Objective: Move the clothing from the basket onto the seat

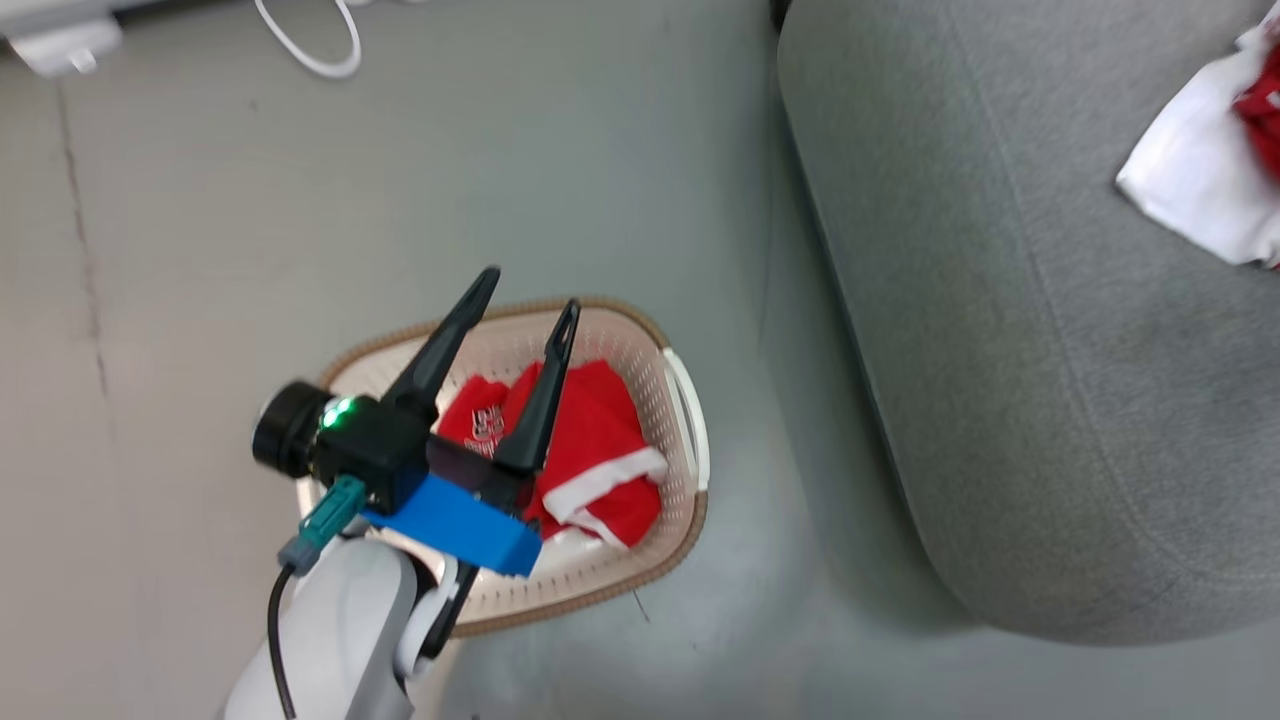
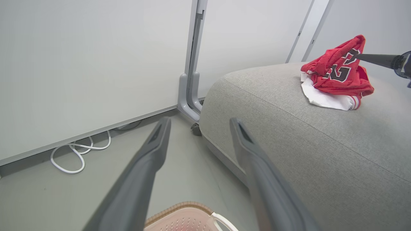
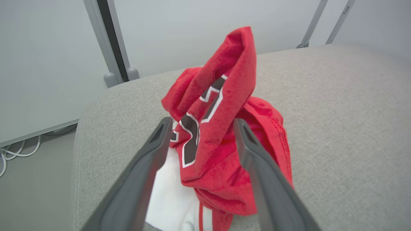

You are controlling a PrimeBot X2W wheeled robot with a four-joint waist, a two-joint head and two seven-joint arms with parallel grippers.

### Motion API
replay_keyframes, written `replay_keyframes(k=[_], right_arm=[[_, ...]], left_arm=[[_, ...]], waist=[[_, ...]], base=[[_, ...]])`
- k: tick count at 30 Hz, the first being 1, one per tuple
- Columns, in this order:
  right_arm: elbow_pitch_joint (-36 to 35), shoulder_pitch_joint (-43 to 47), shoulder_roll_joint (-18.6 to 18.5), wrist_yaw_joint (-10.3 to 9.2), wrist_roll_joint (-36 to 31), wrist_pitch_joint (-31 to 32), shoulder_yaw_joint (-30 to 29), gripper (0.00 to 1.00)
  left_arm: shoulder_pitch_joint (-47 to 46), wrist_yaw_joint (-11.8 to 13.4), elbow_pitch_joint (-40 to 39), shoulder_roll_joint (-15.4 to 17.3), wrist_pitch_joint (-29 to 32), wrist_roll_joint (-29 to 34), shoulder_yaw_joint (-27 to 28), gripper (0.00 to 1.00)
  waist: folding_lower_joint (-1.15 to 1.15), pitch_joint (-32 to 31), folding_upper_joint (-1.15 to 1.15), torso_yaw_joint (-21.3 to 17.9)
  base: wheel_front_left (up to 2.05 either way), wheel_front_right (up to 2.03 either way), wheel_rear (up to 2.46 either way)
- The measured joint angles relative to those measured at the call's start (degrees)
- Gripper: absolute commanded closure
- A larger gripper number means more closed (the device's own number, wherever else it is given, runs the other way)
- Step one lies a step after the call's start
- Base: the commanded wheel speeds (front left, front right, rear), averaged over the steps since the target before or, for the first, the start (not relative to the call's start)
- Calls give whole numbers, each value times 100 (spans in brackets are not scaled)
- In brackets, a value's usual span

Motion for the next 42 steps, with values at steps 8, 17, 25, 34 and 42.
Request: replay_keyframes(k=[8,17,25,34,42], right_arm=[[-556,1007,158,0,-335,29,250,0],[-2030,2587,664,-1,-777,26,193,0],[-3813,3892,1507,0,-1327,465,-25,0],[-5047,4842,2175,0,-1725,803,53,0],[-5291,5153,2381,-1,-1738,944,186,0]], left_arm=[[930,-1,193,-269,-1,-87,616,0],[1779,-1,337,-423,0,-35,1361,0],[2100,-1,445,-466,-1,14,1863,0],[2231,-1,619,-516,-1,18,2059,0],[2230,-1,724,-510,-1,11,2092,0]], waist=[[-1,-1074,0,90],[-2,-2150,1,322],[-1,-2593,1,702],[-1,-2801,1,1081],[-1,-2848,0,1192]], base=[[0,0,0],[0,0,0],[0,0,0],[0,0,0],[0,0,0]])
